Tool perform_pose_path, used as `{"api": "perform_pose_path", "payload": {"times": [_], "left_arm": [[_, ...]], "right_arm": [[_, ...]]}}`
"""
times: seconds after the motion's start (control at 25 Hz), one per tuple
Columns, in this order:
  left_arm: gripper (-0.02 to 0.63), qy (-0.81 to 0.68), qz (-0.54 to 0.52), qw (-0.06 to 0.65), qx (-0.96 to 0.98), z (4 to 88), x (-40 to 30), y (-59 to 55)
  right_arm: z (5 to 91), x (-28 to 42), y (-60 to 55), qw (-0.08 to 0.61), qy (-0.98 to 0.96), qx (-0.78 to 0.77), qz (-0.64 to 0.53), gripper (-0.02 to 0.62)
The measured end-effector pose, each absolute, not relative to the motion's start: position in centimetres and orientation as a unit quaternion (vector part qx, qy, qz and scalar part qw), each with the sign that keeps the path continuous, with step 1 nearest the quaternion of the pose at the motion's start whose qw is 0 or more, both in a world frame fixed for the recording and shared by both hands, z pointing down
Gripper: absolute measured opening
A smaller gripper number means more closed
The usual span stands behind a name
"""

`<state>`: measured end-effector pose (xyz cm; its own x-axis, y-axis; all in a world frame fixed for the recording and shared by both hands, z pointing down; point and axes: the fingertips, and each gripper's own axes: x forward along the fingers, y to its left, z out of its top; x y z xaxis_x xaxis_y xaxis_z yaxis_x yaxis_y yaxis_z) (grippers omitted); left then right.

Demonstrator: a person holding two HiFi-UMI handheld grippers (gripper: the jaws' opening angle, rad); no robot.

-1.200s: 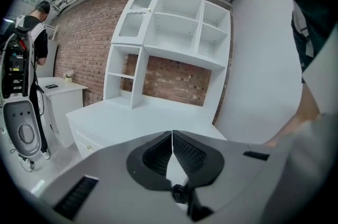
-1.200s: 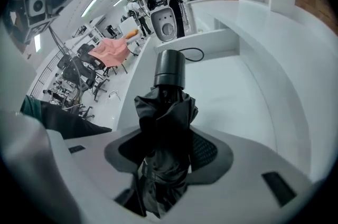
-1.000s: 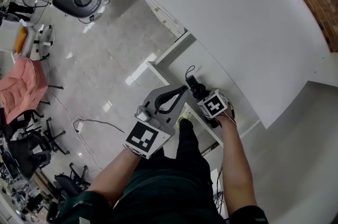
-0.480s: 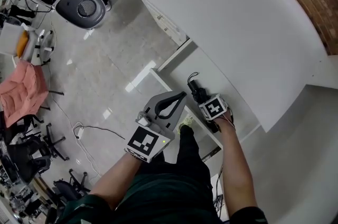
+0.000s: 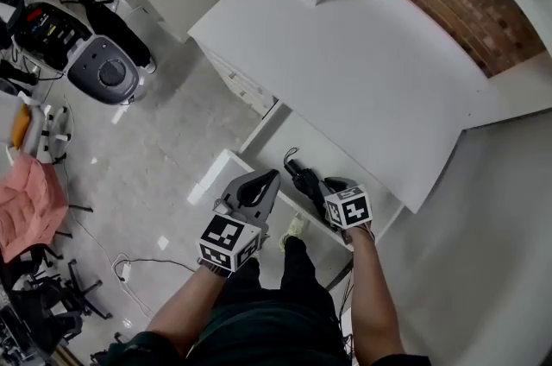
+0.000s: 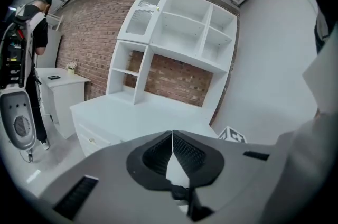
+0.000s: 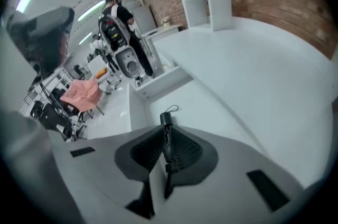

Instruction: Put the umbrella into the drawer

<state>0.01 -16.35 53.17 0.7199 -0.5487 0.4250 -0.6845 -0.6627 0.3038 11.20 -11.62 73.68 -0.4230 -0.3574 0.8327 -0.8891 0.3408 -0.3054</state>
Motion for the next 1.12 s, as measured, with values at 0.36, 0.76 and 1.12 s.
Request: {"api": "perform_pose_path", "payload": {"times": [0.36, 0.76, 1.12], "left_arm": [[0.009, -0.316, 0.155, 0.226, 0.908, 50.3, -0.2, -15.2], [0.009, -0.294, 0.132, 0.220, 0.921, 46.1, -1.1, -14.0], [0.009, -0.269, 0.085, 0.204, 0.937, 40.2, -1.5, -14.0]], "right_arm": [[62.1, 14.5, -10.8, 0.160, -0.728, 0.545, 0.384, 0.014], [52.7, 16.5, -7.1, 0.087, -0.703, 0.628, 0.323, 0.009], [41.8, 18.1, -5.0, 0.070, -0.680, 0.703, 0.195, 0.009]]}}
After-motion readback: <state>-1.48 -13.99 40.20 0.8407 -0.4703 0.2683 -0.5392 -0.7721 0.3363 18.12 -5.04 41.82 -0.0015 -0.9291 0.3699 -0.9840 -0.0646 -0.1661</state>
